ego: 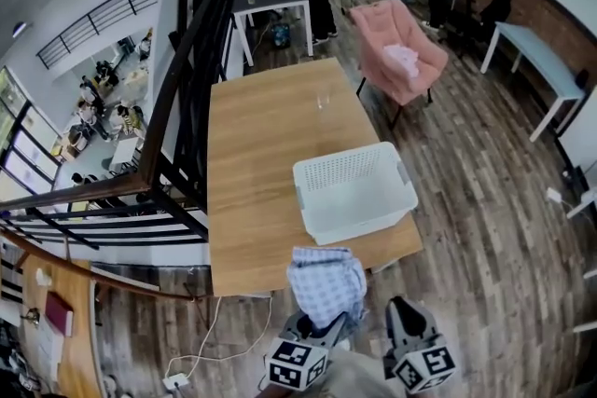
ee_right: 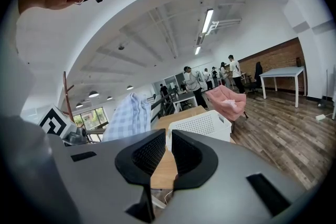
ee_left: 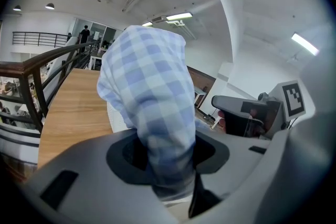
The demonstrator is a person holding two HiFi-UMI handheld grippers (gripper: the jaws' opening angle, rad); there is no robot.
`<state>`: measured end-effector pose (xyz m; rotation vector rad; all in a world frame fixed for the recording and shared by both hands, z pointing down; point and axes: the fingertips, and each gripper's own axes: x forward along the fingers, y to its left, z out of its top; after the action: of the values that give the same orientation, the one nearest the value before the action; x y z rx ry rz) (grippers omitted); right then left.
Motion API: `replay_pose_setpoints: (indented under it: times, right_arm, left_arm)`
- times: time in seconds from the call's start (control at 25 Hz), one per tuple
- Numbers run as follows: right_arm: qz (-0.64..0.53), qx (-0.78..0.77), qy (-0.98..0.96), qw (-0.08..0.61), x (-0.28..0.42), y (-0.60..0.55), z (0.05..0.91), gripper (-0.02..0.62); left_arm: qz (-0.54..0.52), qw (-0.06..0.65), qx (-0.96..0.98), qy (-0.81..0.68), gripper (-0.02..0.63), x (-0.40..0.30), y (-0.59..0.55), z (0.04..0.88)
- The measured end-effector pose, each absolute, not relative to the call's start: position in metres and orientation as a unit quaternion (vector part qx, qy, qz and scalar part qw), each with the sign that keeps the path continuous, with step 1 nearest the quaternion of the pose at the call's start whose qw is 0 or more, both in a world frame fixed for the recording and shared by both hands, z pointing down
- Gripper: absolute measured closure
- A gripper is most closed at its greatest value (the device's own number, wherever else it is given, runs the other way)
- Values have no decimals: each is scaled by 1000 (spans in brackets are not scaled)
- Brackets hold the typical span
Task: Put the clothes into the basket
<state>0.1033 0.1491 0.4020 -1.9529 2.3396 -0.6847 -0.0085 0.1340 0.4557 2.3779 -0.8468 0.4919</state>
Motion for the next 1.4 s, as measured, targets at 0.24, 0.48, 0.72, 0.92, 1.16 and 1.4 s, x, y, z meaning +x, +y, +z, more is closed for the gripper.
replay_pose_setpoints:
  times: [0.24,0.48,0.72,0.92,1.16,1.4]
  right_arm:
    - [-213,-640,738,13,107,110,392,545]
    - [-204,-657,726,16,108,78,384,545]
    - [-196,-668,718,22,97,42,383,545]
    - [-196,-673,713,22,82,25,380,545]
    - [-207,-683,700,15,91,20,390,545]
    - [-207,-669,714,13,95,3,386,545]
  left_arm:
    - [187,276,894,-300,434,-5,91,449]
    - [192,267,903,-278,434,-2,55,444]
    - [192,255,909,-269,434,-14,14,443]
    - [192,250,914,-256,434,-21,-9,438]
    - [198,260,914,-240,434,-12,-18,446]
    - [199,262,911,-248,434,-6,-27,445]
